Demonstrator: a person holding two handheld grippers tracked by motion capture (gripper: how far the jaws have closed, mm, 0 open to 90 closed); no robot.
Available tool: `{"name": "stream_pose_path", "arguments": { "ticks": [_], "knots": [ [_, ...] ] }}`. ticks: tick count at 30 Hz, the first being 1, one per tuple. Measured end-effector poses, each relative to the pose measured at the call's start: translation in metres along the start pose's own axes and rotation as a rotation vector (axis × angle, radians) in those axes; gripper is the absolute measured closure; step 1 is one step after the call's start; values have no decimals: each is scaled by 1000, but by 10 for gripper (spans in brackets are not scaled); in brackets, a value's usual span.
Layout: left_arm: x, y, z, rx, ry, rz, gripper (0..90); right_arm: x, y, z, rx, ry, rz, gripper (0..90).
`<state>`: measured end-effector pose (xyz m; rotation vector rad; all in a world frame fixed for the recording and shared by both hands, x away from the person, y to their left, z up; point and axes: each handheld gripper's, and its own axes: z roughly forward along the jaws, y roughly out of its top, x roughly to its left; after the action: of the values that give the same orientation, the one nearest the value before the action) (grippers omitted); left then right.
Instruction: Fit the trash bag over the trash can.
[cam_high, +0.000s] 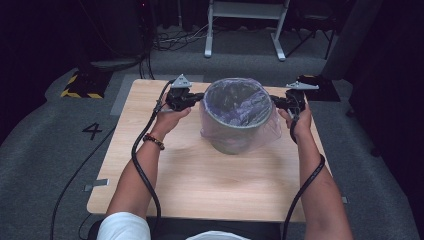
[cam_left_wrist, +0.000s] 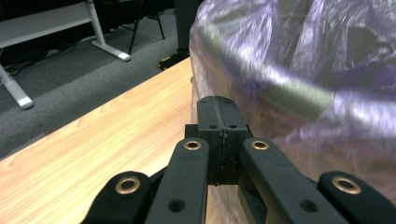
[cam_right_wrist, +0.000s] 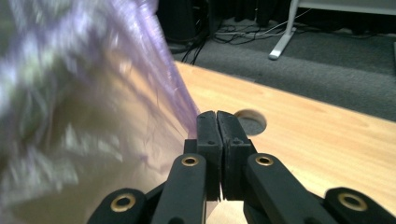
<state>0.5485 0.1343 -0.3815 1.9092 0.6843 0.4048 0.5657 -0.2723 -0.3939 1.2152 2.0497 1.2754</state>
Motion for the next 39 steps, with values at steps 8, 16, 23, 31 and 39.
{"name": "stream_pose_path", "arguments": {
  "ticks": [8, 16, 23, 31, 39],
  "knots": [
    [1, -16, -11, 13, 25, 9, 900, 1, -21, 2, 19, 27, -6, 858],
    [-2, -37, -28, 56, 78, 33, 716, -2, -21, -21, -44, 13, -34, 680],
    [-15, -64, -39, 104, 98, 58, 415, 0, 0, -56, -138, 43, -68, 472],
    [-40, -94, -55, 124, 54, 58, 156, 37, 32, -76, -164, 164, -183, 265],
    [-69, -115, -68, 202, 19, 131, 158, 84, 50, -63, -55, 262, -319, 219]
  ]
}}
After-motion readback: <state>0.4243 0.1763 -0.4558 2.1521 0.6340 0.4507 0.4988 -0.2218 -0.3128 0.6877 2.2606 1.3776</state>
